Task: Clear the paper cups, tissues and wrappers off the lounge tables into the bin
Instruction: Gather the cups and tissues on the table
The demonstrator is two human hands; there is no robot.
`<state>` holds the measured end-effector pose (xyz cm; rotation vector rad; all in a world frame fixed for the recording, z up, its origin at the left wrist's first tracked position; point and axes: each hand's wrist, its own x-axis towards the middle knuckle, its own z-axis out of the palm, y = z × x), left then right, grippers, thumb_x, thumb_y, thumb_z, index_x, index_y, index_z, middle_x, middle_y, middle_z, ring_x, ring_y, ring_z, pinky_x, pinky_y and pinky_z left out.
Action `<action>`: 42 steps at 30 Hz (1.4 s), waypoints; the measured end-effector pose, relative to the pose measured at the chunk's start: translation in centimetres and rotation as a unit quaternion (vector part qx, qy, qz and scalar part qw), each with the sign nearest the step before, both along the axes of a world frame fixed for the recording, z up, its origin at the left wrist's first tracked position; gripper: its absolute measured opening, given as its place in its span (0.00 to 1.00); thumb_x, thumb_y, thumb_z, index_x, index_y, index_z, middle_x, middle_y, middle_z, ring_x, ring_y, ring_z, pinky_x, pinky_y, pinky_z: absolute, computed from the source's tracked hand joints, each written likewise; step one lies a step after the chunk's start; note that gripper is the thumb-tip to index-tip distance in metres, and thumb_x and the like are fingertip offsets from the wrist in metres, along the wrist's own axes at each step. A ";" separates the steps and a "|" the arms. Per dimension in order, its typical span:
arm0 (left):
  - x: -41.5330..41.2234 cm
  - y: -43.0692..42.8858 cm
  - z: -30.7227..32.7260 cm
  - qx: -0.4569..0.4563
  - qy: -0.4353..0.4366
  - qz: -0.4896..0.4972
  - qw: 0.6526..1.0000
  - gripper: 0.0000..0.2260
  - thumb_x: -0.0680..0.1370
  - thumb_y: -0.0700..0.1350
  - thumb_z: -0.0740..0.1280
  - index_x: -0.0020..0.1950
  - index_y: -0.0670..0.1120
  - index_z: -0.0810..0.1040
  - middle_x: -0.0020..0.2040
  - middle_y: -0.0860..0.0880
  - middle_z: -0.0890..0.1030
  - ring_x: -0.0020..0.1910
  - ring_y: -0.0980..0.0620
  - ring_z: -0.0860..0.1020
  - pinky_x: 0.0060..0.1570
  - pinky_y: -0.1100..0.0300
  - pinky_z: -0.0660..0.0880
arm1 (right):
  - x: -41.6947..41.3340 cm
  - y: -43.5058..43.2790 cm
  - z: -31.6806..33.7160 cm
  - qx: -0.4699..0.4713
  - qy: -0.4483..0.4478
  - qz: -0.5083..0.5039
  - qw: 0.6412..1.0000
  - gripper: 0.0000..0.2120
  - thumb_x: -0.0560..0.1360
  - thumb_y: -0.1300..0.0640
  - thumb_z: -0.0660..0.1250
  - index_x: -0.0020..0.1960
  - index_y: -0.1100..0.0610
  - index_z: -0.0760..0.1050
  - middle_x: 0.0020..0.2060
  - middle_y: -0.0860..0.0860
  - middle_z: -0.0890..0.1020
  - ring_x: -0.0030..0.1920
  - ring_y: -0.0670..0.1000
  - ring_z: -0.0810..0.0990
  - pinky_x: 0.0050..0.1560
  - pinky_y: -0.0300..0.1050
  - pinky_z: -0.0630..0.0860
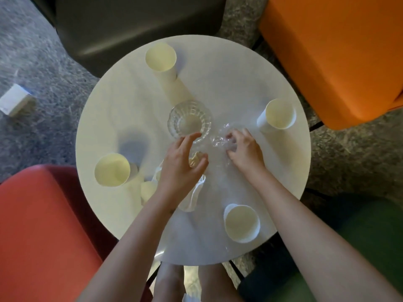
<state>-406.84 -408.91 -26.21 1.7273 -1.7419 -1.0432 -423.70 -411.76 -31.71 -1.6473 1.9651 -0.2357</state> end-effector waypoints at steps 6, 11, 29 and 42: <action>-1.2 -1.2 2.2 -0.011 0.045 -0.073 0.996 0.25 0.72 0.42 0.71 0.68 0.48 0.70 0.61 0.49 0.75 0.61 0.52 0.72 0.61 0.60 0.68 | 0.1 0.0 6.2 -0.143 -0.165 0.034 0.975 0.09 0.65 0.66 0.73 0.45 0.61 0.79 0.39 0.52 0.75 0.34 0.48 0.73 0.36 0.36 0.68; -1.9 -1.4 3.7 -0.021 0.087 -0.045 0.995 0.11 0.73 0.44 0.71 0.54 0.45 0.77 0.49 0.50 0.80 0.49 0.52 0.77 0.51 0.57 0.74 | 0.4 0.5 10.0 -0.131 -0.259 0.017 0.957 0.09 0.66 0.69 0.73 0.44 0.63 0.77 0.39 0.51 0.76 0.36 0.48 0.74 0.42 0.38 0.73; 1.7 -0.3 7.6 0.133 0.306 0.056 0.941 0.13 0.70 0.45 0.72 0.45 0.35 0.77 0.39 0.44 0.77 0.41 0.53 0.75 0.46 0.62 0.72 | 2.4 3.1 8.1 0.118 -0.389 -0.074 0.911 0.05 0.72 0.66 0.69 0.40 0.58 0.78 0.33 0.51 0.79 0.26 0.38 0.74 0.31 0.28 0.68; 6.1 0.8 6.3 0.036 -0.122 0.025 0.992 0.04 0.73 0.45 0.69 0.40 0.47 0.79 0.37 0.52 0.80 0.44 0.49 0.78 0.53 0.53 0.70 | 5.3 2.2 11.2 0.054 -0.410 0.002 0.910 0.10 0.70 0.64 0.71 0.37 0.52 0.74 0.31 0.42 0.78 0.33 0.38 0.74 0.40 0.28 0.69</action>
